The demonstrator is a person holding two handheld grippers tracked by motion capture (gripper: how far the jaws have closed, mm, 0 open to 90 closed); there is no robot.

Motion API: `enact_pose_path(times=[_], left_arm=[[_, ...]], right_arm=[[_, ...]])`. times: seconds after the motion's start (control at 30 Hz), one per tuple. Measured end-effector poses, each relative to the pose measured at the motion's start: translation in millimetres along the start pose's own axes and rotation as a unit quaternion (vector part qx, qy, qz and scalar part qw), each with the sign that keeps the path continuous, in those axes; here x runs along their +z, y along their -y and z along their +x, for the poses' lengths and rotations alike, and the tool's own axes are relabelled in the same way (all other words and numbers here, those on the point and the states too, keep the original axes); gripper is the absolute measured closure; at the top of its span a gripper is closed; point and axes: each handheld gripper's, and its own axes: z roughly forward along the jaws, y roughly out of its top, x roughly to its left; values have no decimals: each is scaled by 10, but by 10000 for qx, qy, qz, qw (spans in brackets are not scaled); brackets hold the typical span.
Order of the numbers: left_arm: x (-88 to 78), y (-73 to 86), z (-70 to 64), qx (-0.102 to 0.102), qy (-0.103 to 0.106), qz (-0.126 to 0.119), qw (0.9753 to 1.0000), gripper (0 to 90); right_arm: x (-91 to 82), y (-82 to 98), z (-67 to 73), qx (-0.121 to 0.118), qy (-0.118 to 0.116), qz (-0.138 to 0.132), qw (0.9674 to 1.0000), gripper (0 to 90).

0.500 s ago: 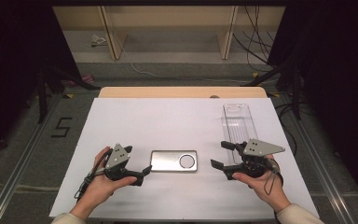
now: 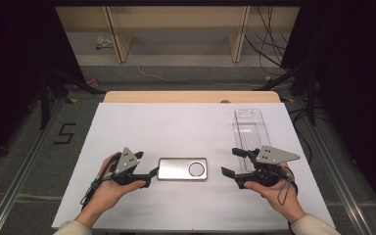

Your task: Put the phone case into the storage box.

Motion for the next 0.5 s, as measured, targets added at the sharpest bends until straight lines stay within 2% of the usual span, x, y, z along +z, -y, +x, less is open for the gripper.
enact_pose_path(times=[0.07,0.13,0.23,0.3,0.5], left_arm=[[44,-58,32,-31,-66,-30,10000,510],[112,-111,64,39,-125,89,9999,647],[257,-170,103,-60,-102,245,9996,851],[369,-209,121,-114,-111,397,9991,897],[758,-250,246,-186,-173,849,9961,898]], right_arm=[[-1,-6,-4,2,16,-20,10000,235],[-3,-5,-8,10,31,-8,10000,235],[-7,-3,-9,40,31,-4,10000,235],[-6,-3,-13,34,32,-12,10000,236],[-3,3,-15,45,4,2,10000,236]])
